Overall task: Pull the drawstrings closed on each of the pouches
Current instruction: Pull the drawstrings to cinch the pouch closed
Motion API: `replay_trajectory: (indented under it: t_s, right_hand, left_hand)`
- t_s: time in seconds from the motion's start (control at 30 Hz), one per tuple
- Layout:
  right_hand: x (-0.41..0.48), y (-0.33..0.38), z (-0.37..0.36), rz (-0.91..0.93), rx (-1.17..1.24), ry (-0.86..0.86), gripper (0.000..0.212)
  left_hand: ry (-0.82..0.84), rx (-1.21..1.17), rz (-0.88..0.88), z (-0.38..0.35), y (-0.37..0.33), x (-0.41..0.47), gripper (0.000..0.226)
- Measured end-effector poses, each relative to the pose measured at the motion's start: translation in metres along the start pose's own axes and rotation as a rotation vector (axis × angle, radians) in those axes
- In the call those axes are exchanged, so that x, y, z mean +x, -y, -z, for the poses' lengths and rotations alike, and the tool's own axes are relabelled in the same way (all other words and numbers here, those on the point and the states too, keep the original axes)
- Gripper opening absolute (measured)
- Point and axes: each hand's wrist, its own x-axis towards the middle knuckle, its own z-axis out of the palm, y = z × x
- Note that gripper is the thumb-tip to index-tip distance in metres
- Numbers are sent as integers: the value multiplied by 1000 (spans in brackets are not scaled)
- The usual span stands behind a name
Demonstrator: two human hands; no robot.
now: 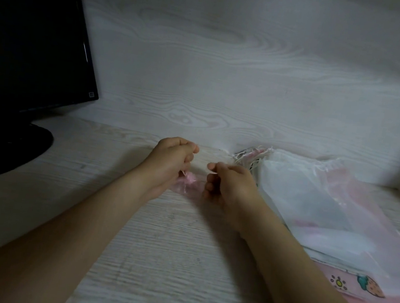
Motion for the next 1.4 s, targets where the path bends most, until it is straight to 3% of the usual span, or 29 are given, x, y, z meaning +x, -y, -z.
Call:
replay_trajectory:
  t_s: [0.07,0.17,0.3,0.53,0.7,0.8,0.83,0.9,1.0,1.1,1.2,1.3,1.4]
  right_hand:
    - [2,1,5,82,-33,-39,37]
    - [5,1,11,354,-286,-90,45]
    - [3,5,12,580,-500,-91,41]
    - [2,2,12,534,-450,0,38]
    - [3,7,15,400,-470,-11,54]
    - [0,13,18,231,-381,26,12]
    - [-1,15,19,204,-372,41,23]
    - [-1,15,22,278,-441,80,36]
    - [-5,15,23,448,-649,97,28]
    - [-8,18,19,481,-729,137,13]
    - [-13,21,15,487,-813,159,19]
    - [-12,21,17,560,-900,104,30]
    - [-11,19,15,696,-1009,20,25]
  left_hand:
    - [59,58,39,-1,-3,-4,13]
    - [165,172,71,-2,-5,-10,13]
    - [363,290,100,0,-9,-19,12]
    - [471,312,81,3,-14,-24,34]
    - [467,344,48,4,-13,-22,37]
    - [395,312,66,5,-13,-20,33]
    - [367,308,68,6,-12,-19,31]
    - [320,293,72,7,-11,-17,24]
    - [277,269,91,9,-10,-14,21]
    - [260,258,80,10,-10,-13,22]
    - [295,248,67,11,-10,-14,25]
    - [285,214,79,9,-11,-13,24]
    - [324,204,69,7,-13,-14,19]
